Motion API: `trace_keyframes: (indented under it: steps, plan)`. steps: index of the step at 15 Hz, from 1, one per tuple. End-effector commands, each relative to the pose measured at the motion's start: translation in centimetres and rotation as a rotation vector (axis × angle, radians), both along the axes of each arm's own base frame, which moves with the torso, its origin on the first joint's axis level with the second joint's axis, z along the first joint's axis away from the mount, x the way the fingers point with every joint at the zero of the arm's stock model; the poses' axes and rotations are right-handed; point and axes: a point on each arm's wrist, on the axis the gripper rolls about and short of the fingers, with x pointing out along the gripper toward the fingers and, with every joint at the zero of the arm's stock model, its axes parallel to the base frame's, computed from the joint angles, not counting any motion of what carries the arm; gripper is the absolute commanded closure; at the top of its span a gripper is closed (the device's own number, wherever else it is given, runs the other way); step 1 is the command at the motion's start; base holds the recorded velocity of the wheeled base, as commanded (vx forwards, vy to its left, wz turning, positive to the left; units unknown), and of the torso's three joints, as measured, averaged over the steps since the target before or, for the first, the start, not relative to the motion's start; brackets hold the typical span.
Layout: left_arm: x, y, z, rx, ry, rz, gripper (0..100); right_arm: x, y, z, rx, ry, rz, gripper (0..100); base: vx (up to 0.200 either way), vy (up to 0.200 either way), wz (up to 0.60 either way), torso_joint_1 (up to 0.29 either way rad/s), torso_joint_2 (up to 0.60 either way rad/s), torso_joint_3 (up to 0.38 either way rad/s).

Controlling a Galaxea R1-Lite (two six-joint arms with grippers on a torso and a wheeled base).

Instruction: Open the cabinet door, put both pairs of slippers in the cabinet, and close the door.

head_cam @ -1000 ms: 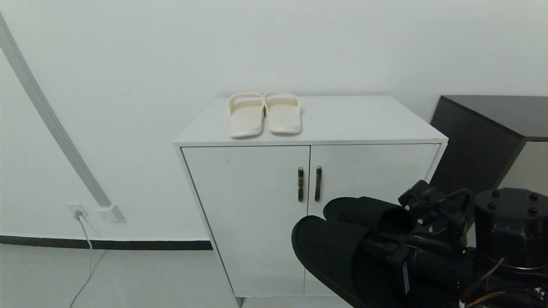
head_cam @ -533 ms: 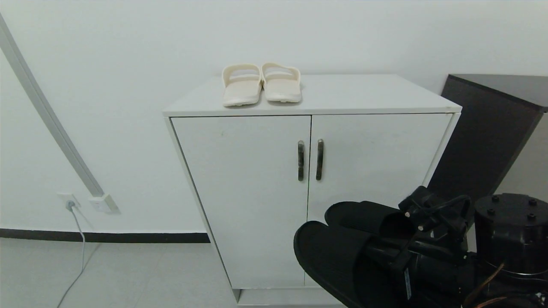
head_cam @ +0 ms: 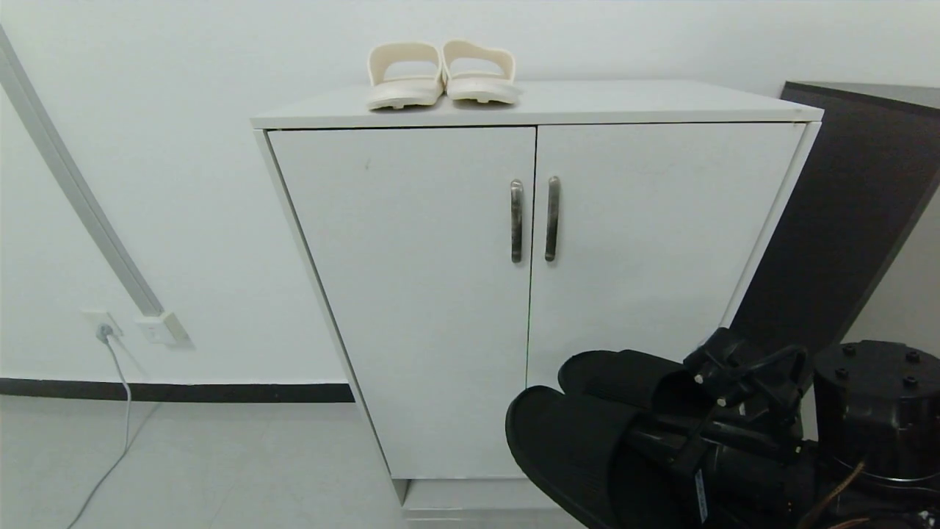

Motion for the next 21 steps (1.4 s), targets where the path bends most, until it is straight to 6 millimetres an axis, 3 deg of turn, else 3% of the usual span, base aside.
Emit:
trace_keyframes:
  steps: [1,9,10,11,12,14,17,21]
  plan:
    - [0.0,0.0,0.0,0.002,0.000,0.000,0,0.0,0.0,-0.1,-0.001,0.000,0.000,100,0.000,0.000,0.00,-0.002,0.26,0.261]
    - [0.0,0.0,0.2,0.008,-0.006,0.005,0,-0.2,-0.2,-0.4,-0.017,-0.018,0.009,100,0.000,0.000,0.00,-0.001,0.04,0.033]
    - [-0.2,0.0,1.6,-0.007,-0.033,0.000,0,-0.1,-0.1,-0.4,-0.018,-0.016,0.009,100,0.000,0.000,0.00,0.000,0.00,0.000]
    - [-0.4,0.0,4.3,-0.068,-0.053,-0.008,0,-0.1,-0.1,-0.5,-0.019,-0.015,0.009,100,0.000,0.000,0.00,0.000,0.00,0.000]
    - [-0.2,0.0,5.4,-0.094,-0.043,-0.022,0,-0.1,-0.1,-0.4,-0.018,-0.016,0.010,100,0.000,0.000,0.00,0.000,0.00,0.000]
    - [1.4,-0.3,7.3,-0.099,0.050,-0.134,0,-0.2,-0.2,-0.4,-0.017,-0.019,0.011,100,0.000,0.000,0.00,0.000,0.00,0.000]
    - [3.1,-0.6,7.9,-0.107,0.129,-0.263,0,-0.3,-0.2,-0.3,-0.007,-0.027,0.013,100,0.000,0.000,0.00,0.000,0.00,0.000]
    - [8.5,-1.0,9.3,-0.103,0.204,-0.385,0,-0.4,-0.2,-0.4,-0.001,-0.026,0.031,100,0.000,0.000,0.00,0.000,0.00,0.000]
